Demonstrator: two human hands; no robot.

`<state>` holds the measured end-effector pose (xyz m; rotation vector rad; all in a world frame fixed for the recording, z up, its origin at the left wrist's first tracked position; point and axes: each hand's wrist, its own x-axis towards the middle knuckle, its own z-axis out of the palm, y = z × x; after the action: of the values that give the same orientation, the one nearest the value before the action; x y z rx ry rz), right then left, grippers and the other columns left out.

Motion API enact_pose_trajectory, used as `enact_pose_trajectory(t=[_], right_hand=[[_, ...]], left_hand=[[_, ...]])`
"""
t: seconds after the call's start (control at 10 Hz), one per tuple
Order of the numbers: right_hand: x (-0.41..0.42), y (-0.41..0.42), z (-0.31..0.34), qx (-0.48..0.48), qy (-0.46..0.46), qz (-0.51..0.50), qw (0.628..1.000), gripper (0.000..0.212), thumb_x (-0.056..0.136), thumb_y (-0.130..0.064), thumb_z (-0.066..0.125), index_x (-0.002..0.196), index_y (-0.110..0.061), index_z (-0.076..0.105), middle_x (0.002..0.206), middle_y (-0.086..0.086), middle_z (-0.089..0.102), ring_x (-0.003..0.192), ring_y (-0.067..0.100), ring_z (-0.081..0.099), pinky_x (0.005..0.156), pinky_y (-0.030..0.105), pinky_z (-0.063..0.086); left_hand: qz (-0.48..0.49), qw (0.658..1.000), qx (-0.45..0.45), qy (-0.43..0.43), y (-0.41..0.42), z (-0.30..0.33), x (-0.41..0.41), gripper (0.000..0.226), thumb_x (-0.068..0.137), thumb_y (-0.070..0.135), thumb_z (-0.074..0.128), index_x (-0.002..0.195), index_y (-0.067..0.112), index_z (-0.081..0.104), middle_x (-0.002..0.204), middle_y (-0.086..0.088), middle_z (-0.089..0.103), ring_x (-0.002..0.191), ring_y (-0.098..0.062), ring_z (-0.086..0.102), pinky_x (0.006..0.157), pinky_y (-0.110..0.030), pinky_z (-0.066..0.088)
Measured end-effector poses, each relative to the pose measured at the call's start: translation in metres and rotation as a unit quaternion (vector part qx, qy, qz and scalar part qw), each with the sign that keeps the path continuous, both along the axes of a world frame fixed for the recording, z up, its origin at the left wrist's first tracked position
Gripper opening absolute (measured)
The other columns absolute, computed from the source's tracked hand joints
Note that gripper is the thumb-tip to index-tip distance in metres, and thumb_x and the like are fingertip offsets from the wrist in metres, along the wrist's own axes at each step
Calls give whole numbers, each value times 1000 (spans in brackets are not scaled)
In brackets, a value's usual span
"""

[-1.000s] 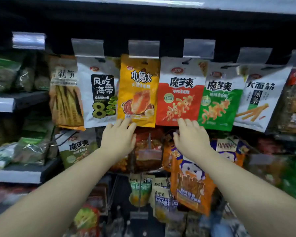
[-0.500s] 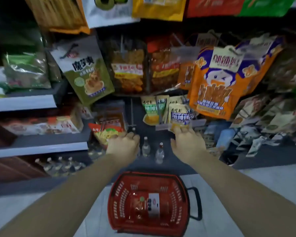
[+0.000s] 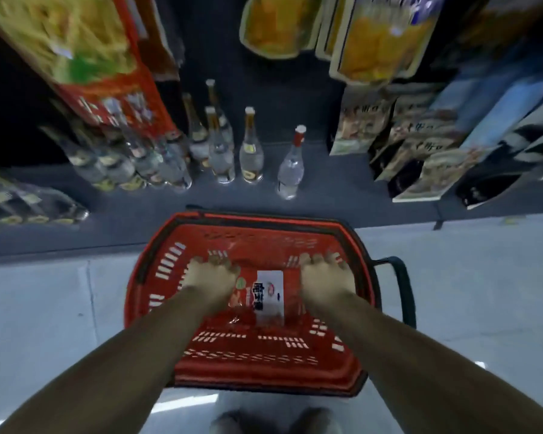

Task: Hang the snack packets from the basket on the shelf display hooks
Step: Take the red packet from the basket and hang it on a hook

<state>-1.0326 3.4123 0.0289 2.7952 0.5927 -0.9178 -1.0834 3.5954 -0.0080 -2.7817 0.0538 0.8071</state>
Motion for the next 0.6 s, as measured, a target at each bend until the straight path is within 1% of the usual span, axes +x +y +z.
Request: enact_pose_trajectory(t=[0.1, 0.2, 0.3, 0.4, 0.5, 0.6], right_hand=[[5, 3, -89, -24, 18, 5, 1000, 58, 90, -17, 50, 144, -10, 30, 144, 14, 42, 134, 33, 35, 106, 43, 31], [10, 9, -164, -34, 16, 14, 999, 56, 91, -18, 50, 143, -12, 31, 145, 13, 41, 134, 32, 36, 105, 44, 31], [14, 13, -224, -38, 13, 26, 999, 56, 91, -16, 49, 143, -10, 30, 146, 14, 40, 135, 33, 34, 105, 45, 31], [20, 14, -269, -42, -8, 59, 997, 53, 92, -18, 49, 141, -11, 32, 144, 13, 42, 133, 32, 38, 105, 43, 32], [22, 12, -301, -54, -15, 113, 992, 48, 93, -20, 48, 139, -11, 36, 141, 12, 45, 130, 30, 41, 105, 42, 31], [19, 7, -320, -82, -3, 153, 985, 56, 89, -27, 56, 139, -11, 36, 141, 13, 45, 131, 32, 39, 109, 44, 26]], left_hand=[[114, 990, -66, 57, 0, -99, 8, 36, 94, 31, 46, 124, 14, 59, 128, -11, 60, 101, -26, 57, 91, -41, 49], [5, 997, 8, 76, -1, -164, 17, 37, 91, 23, 52, 127, 22, 55, 132, -4, 57, 122, -25, 53, 94, -40, 45], [-50, 997, 11, 54, 0, -211, 32, 38, 92, 18, 50, 129, 21, 54, 133, -3, 57, 124, -25, 51, 95, -42, 45], [-42, 995, 9, 94, 1, -267, 44, 44, 94, 26, 49, 138, 21, 44, 141, -3, 48, 131, -26, 44, 99, -45, 39], [-60, 993, 6, 106, 7, -304, 53, 52, 96, 33, 45, 145, 21, 32, 148, -4, 39, 135, -29, 39, 105, -47, 35], [-51, 995, -11, 81, 9, -326, 52, 61, 93, 32, 52, 146, 18, 27, 151, -10, 32, 134, -32, 39, 108, -45, 32]])
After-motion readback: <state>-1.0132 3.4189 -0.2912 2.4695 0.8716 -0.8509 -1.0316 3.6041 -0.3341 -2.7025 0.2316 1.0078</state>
